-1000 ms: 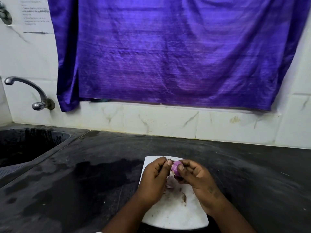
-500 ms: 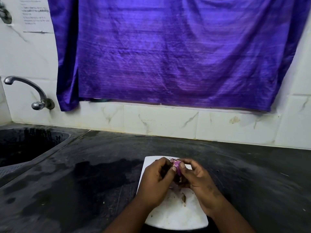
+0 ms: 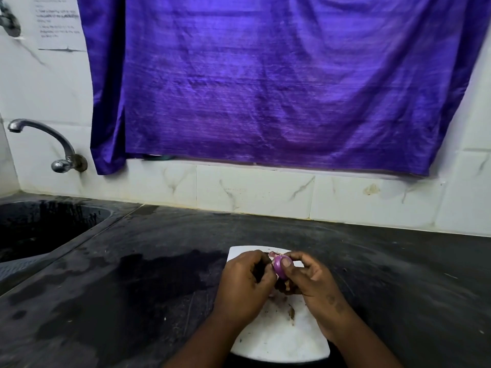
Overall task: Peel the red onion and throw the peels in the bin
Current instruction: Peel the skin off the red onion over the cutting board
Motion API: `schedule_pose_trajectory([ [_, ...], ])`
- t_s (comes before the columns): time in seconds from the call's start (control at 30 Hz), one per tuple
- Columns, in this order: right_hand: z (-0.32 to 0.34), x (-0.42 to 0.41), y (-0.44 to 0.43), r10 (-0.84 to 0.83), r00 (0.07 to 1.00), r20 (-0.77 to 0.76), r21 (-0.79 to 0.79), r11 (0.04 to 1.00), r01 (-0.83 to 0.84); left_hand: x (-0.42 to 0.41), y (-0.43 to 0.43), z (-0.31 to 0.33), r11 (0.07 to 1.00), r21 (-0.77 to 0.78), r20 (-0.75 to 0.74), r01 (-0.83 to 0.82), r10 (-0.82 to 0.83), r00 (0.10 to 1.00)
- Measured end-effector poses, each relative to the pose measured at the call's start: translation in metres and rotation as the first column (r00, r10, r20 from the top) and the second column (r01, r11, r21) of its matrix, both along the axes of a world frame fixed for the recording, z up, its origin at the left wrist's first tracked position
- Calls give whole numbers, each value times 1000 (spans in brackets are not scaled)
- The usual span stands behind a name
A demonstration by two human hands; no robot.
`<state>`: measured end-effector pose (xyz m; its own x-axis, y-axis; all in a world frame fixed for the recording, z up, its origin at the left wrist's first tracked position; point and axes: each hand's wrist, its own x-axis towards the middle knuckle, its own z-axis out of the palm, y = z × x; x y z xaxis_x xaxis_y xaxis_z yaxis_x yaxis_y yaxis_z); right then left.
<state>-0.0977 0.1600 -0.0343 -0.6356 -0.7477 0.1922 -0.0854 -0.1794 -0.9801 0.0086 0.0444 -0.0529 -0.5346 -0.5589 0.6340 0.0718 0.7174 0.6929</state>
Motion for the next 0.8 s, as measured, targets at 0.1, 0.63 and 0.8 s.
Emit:
schedule_pose_trajectory([
  [0.1, 2, 1, 1, 24, 1000, 19, -12, 1000, -23, 0, -1, 0, 997, -57, 9, -55, 56, 998],
  [0.63, 0, -4, 2, 124, 950, 288, -23, 992, -123, 0, -8, -4, 971, -56, 162, -231, 237, 958],
  [0.8, 1, -3, 2, 102, 958, 269, 7, 994, -108, 1, -10, -4, 977, -121, 72, -178, 188, 980],
])
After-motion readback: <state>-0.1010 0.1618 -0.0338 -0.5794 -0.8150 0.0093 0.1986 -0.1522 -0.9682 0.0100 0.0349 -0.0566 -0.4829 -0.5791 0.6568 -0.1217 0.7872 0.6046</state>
